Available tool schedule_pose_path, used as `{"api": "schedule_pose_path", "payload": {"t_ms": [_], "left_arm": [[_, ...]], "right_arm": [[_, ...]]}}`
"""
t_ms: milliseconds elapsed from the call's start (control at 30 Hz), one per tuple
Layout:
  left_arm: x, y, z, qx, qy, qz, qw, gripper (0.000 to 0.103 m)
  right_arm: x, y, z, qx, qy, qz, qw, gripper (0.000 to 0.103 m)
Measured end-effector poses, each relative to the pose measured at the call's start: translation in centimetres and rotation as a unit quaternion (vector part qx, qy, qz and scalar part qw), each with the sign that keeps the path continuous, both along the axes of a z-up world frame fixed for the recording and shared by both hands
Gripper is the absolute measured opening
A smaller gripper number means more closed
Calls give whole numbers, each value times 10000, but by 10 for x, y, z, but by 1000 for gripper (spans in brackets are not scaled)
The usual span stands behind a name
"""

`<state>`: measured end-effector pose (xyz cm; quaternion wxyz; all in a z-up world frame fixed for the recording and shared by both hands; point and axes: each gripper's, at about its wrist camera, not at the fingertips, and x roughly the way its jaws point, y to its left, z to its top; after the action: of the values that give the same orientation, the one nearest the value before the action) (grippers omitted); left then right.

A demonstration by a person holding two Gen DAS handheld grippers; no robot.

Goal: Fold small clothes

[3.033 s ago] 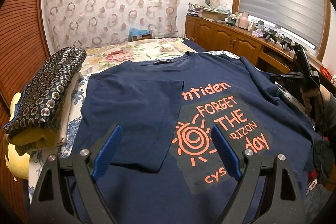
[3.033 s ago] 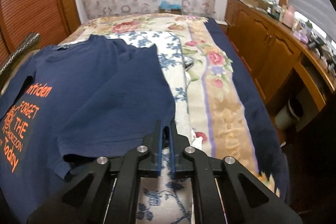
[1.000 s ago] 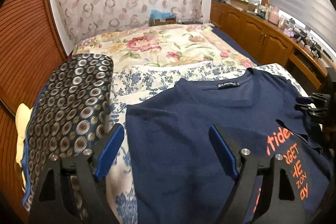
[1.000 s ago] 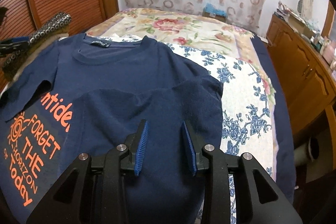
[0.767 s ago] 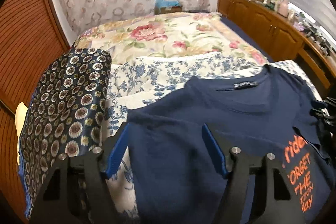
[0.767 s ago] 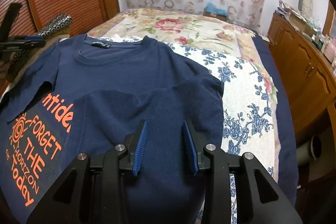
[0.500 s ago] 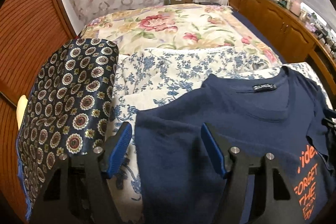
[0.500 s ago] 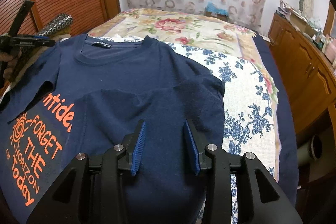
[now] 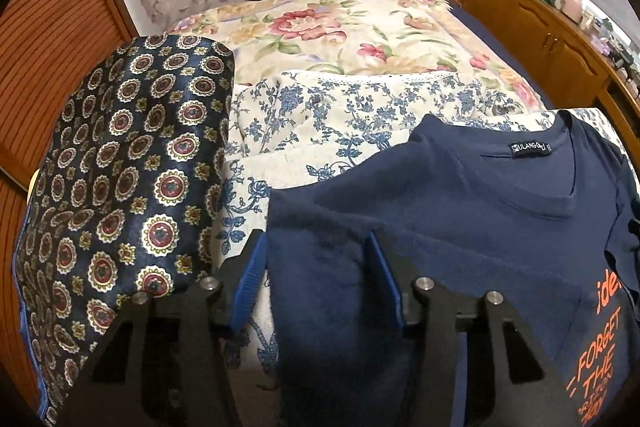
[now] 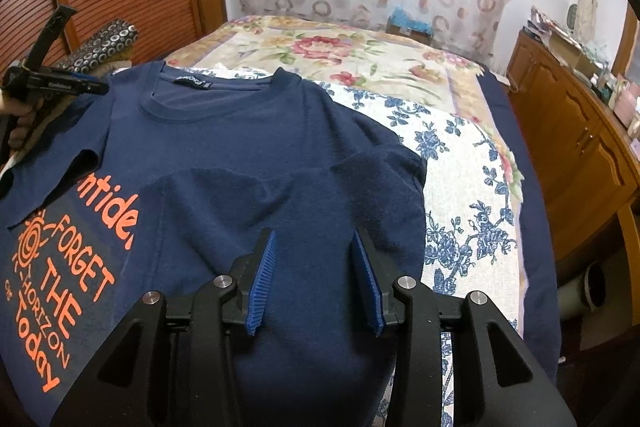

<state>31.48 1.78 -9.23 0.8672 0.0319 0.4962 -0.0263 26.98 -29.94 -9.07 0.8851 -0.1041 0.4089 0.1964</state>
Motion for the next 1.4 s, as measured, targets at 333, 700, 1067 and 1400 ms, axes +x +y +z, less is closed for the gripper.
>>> {"api": "schedule_pose_path", "payload": {"t_ms": [333,700,1067,1400], "left_arm": [[-21,0,18,-345,-292,-263,9986,2],[-50,-6,52,-607,-881,-633,9922,2],[-78,-13,64,-771,-1184,-841,9864,2],[-140,-14,93,-952,-1714,-956,9759,2]], "right_arm": [[13,-14,10,37,76,-92,9999,45],[50,-36,3,102,403,-473,9980,46],[54,-21,6,248,397,-257,9986,8],[-10,0,77,699,-586,102,9958,6]]}}
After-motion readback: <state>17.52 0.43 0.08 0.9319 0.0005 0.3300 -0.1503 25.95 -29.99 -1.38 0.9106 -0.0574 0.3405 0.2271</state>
